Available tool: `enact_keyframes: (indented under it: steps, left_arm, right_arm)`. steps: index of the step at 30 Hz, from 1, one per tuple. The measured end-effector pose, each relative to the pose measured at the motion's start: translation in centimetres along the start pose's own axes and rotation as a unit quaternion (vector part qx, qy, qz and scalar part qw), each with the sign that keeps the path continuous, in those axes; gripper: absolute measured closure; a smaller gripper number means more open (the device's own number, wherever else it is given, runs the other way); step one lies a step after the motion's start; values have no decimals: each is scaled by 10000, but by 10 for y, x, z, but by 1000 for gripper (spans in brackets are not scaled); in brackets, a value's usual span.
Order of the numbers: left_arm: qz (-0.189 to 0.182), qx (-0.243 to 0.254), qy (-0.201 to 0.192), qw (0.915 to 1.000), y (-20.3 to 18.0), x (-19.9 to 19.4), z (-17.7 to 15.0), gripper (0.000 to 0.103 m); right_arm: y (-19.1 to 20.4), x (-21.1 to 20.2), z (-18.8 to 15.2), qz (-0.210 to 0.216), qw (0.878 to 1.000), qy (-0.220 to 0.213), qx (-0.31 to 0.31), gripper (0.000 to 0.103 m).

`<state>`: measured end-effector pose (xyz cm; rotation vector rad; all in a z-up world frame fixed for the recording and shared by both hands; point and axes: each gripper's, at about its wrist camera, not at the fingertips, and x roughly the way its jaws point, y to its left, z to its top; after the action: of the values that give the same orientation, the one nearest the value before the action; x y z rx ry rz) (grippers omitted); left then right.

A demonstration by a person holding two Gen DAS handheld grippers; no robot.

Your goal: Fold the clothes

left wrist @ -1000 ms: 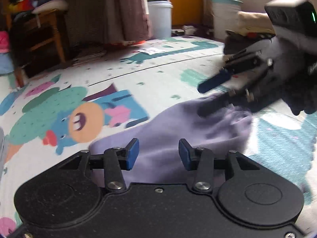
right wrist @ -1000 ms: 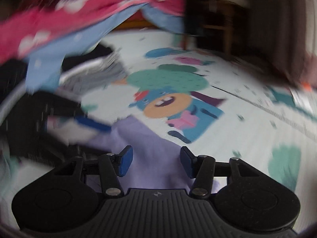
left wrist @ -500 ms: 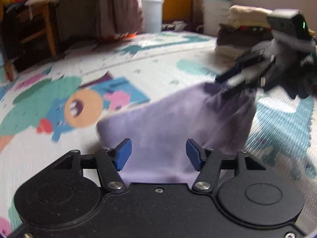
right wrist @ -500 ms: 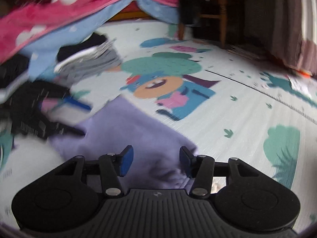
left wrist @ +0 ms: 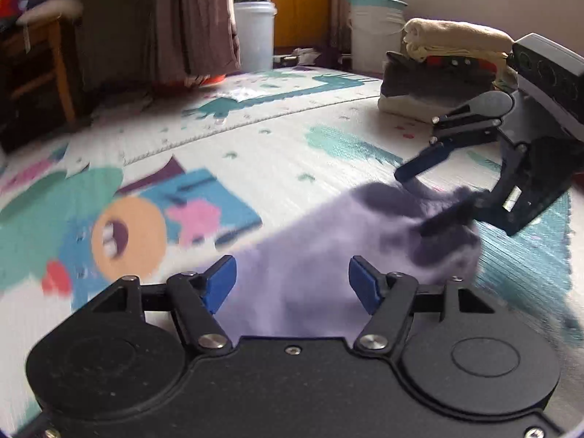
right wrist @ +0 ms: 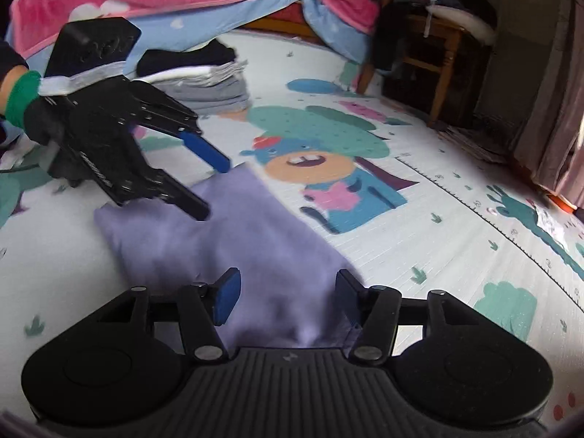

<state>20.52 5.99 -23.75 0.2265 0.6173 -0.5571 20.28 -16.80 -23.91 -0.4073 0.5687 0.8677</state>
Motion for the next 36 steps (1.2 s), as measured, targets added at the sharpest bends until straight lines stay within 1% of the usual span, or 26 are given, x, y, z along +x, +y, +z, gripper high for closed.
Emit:
enact_keyframes:
  steps: [1, 2, 3, 4, 5, 7, 8, 10, 11, 12, 13, 14, 15, 16, 17, 19, 20, 23, 25, 27, 28, 31, 33, 35, 36]
  left_arm:
    - [3, 77, 288, 9996, 1, 15, -2, 35]
    - [5, 154, 575, 9982, 2, 30, -5, 35]
    - [21, 114, 499, 9987, 4, 35, -8, 23]
    - [38, 52, 358, 9993, 6, 38, -12, 21]
    - [16, -38, 418, 9991, 8, 40, -9, 21]
    - [82, 139, 582, 9982, 1, 33, 0, 23]
    - [101, 156, 467, 9987, -1, 23, 2, 23]
    - [117, -358, 233, 9990, 2, -1, -2, 23]
    - [125, -636, 117, 9978, 4, -14, -5, 23]
    - [117, -821, 34, 9965, 3, -24, -8, 23]
    - [83, -875, -5, 9961, -1, -33, -9, 23]
    - [-11, -819, -35, 9966, -9, -38, -9, 23]
    - [-106, -720, -63, 9973, -19, -43, -3, 23]
    - [-191, -611, -79, 9979, -30, -44, 2, 23]
    - [-301, -518, -93, 9982, -42, -42, 8, 23]
    - [-700, -369, -137, 9968, -68, -37, 21, 23]
    - [-827, -245, -138, 9962, -82, -30, 26, 23]
    - [-972, 320, -24, 9947, -124, -7, 37, 26]
    - [-897, 790, 34, 9928, -148, 6, 43, 30]
    - [-775, 883, 110, 9930, -158, 19, 50, 34]
    - [-713, 916, 148, 9931, -162, 25, 53, 34]
    - [-520, 995, 388, 9929, -170, 43, 58, 34]
    - [-490, 1147, 784, 9891, -175, 61, 53, 40]
    - [-483, 1081, 899, 9889, -172, 65, 49, 41]
    - [-499, 1021, 921, 9892, -170, 62, 52, 45]
  right_arm:
    - [-6, 8, -5, -66, 9997, 236, 80, 44]
    - [-10, 12, -9, -79, 9993, 346, 142, 44]
    - [-13, 12, -12, -51, 9992, 355, 191, 44]
    - [-16, 12, -14, -23, 9990, 364, 240, 44]
    - [-19, 12, -17, 5, 9989, 372, 289, 45]
    - [-20, 8, -16, -19, 9984, 339, 443, 46]
    - [-18, 3, -16, -63, 9983, 280, 497, 46]
    - [-15, -6, -19, -156, 9979, 145, 612, 45]
    - [-15, -13, -21, -204, 9969, 63, 761, 45]
    - [-18, -21, -22, -249, 9943, -42, 1033, 43]
    - [-22, -28, -24, -289, 9903, -155, 1348, 43]
    - [-27, -38, -27, -316, 9845, -262, 1707, 42]
    - [-34, -48, -33, -309, 9754, -338, 2155, 41]
    - [-41, -56, -39, -282, 9633, -393, 2641, 41]
    - [-48, -64, -48, -270, 9485, -450, 3125, 41]
    - [-61, -77, -70, -279, 9147, -498, 4001, 40]
    - [-64, -81, -78, -302, 9019, -514, 4277, 40]
    - [-70, -91, -99, -363, 8799, -588, 4701, 40]
    - [-73, -95, -111, -364, 8598, -643, 5053, 40]
    - [-75, -97, -122, -320, 8447, -644, 5304, 40]
    - [-74, -96, -125, -293, 8417, -615, 5357, 40]
    - [-72, -94, -129, -154, 8446, -478, 5330, 39]
    - [-70, -95, -131, -5, 8434, -442, 5354, 38]
    - [-68, -96, -132, 67, 8405, -459, 5397, 36]
    - [-67, -96, -133, 93, 8389, -469, 5422, 36]
